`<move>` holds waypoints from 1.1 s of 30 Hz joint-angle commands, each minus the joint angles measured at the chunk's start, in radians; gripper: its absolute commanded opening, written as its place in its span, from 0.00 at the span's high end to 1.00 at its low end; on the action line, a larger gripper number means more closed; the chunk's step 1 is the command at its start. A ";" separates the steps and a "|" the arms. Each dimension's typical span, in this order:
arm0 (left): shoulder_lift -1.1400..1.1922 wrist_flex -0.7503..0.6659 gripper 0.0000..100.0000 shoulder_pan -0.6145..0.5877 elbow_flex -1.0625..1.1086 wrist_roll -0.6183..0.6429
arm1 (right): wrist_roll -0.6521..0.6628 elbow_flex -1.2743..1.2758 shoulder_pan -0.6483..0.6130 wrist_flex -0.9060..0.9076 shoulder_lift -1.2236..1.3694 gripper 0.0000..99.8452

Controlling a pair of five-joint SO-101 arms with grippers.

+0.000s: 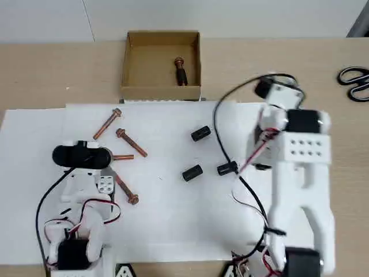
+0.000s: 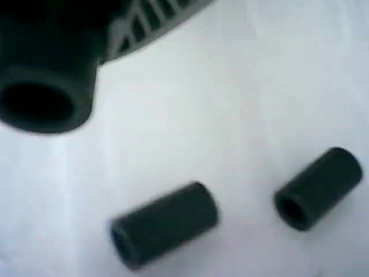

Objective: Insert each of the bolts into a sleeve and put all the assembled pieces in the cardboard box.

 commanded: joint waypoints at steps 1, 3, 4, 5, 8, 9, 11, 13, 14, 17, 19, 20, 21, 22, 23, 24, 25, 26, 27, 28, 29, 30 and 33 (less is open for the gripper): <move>0.138 0.046 0.95 -0.002 -0.166 -0.009 | -0.006 0.031 0.081 0.010 -0.079 1.00; 0.295 0.071 0.95 -0.002 -0.259 -0.005 | -0.006 0.054 0.117 0.010 -0.091 1.00; 0.387 0.075 0.95 -0.002 -0.311 -0.005 | -0.006 0.064 0.130 0.010 -0.096 1.00; 0.476 0.075 0.95 -0.002 -0.372 -0.005 | -0.006 0.074 0.142 0.010 -0.096 1.00; 0.735 0.077 0.96 -0.002 -0.591 -0.003 | -0.006 0.091 0.162 0.008 -0.097 1.00; 0.816 0.077 0.97 -0.002 -0.665 -0.006 | -0.009 0.097 0.168 0.008 -0.097 1.00; 0.971 0.077 0.97 -0.002 -0.800 -0.014 | -0.011 0.109 0.171 0.007 -0.097 1.00; 1.112 0.084 0.97 -0.002 -0.914 -0.074 | -0.011 0.124 0.171 0.007 -0.097 1.00; 1.180 0.101 0.97 -0.002 -0.969 -0.112 | -0.011 0.132 0.171 0.007 -0.097 1.00; 1.352 0.172 0.97 -0.002 -1.130 -0.150 | -0.011 0.152 0.182 0.007 -0.097 1.00; 1.453 0.233 0.97 -0.002 -1.231 -0.157 | -0.009 0.153 0.209 0.007 -0.097 1.00; 1.502 0.261 0.97 -0.002 -1.277 -0.157 | -0.008 0.153 0.228 0.007 -0.097 1.00; 1.557 0.285 0.97 -0.002 -1.319 -0.157 | -0.008 0.153 0.246 0.007 -0.097 1.00; 1.614 0.307 0.97 -0.006 -1.356 -0.157 | -0.008 0.155 0.263 0.007 -0.097 1.00; 1.671 0.328 0.97 -0.015 -1.394 -0.158 | -0.006 0.155 0.280 0.007 -0.097 1.00; 1.729 0.347 0.97 -0.025 -1.434 -0.158 | -0.006 0.155 0.297 0.007 -0.097 1.00; 1.786 0.365 0.97 -0.035 -1.478 -0.158 | -0.006 0.155 0.312 0.007 -0.097 1.00; 1.843 0.385 0.97 -0.044 -1.521 -0.164 | -0.006 0.155 0.321 0.007 -0.097 1.00; 1.900 0.410 0.97 -0.049 -1.572 -0.176 | -0.006 0.155 0.329 0.007 -0.097 1.00; 1.952 0.439 0.97 -0.054 -1.624 -0.189 | -0.006 0.155 0.331 0.007 -0.097 1.00; 2.007 0.465 0.97 -0.055 -1.679 -0.201 | -0.006 0.155 0.331 0.007 -0.097 1.00; 2.059 0.489 0.97 -0.055 -1.735 -0.212 | -0.006 0.155 0.329 0.007 -0.097 1.00; 2.202 0.572 0.97 -0.055 -1.916 -0.252 | -0.006 0.155 0.329 0.007 -0.097 1.00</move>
